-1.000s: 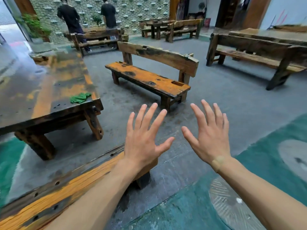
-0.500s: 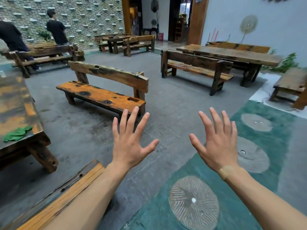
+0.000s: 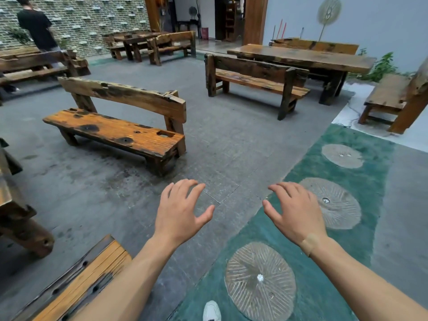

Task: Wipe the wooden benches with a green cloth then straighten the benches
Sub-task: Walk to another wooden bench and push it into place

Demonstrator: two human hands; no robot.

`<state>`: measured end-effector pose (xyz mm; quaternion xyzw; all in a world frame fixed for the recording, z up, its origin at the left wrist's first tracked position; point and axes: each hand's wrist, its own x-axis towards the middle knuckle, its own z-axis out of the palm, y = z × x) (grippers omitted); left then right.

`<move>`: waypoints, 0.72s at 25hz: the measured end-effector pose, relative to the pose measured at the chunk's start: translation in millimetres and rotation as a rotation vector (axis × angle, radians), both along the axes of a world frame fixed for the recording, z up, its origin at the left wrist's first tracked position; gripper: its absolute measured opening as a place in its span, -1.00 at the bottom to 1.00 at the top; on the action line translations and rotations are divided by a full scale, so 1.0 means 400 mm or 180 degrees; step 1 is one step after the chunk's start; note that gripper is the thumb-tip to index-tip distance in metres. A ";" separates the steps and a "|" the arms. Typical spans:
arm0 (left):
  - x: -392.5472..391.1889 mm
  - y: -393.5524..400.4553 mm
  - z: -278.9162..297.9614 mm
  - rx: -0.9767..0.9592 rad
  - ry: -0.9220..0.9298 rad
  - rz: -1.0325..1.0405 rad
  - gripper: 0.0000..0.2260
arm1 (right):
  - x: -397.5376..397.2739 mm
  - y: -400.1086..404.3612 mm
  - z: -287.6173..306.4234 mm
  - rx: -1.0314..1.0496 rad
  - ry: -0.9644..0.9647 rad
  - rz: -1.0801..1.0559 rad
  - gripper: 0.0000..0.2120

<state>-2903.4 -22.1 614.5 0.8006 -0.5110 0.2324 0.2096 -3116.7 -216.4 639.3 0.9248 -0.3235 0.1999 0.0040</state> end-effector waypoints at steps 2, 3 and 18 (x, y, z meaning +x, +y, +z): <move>0.090 -0.075 -0.017 0.0035 0.0118 -0.0038 -0.57 | 0.101 -0.070 0.001 0.0074 0.0442 0.0024 -0.56; 0.125 -0.106 -0.020 0.0093 0.0153 -0.0067 -0.57 | 0.143 -0.097 0.009 0.0127 0.0679 0.0062 -0.59; 0.667 -0.646 -0.019 0.0125 0.0310 0.0013 -0.57 | 0.669 -0.662 -0.017 0.0233 -0.0087 0.0119 -0.81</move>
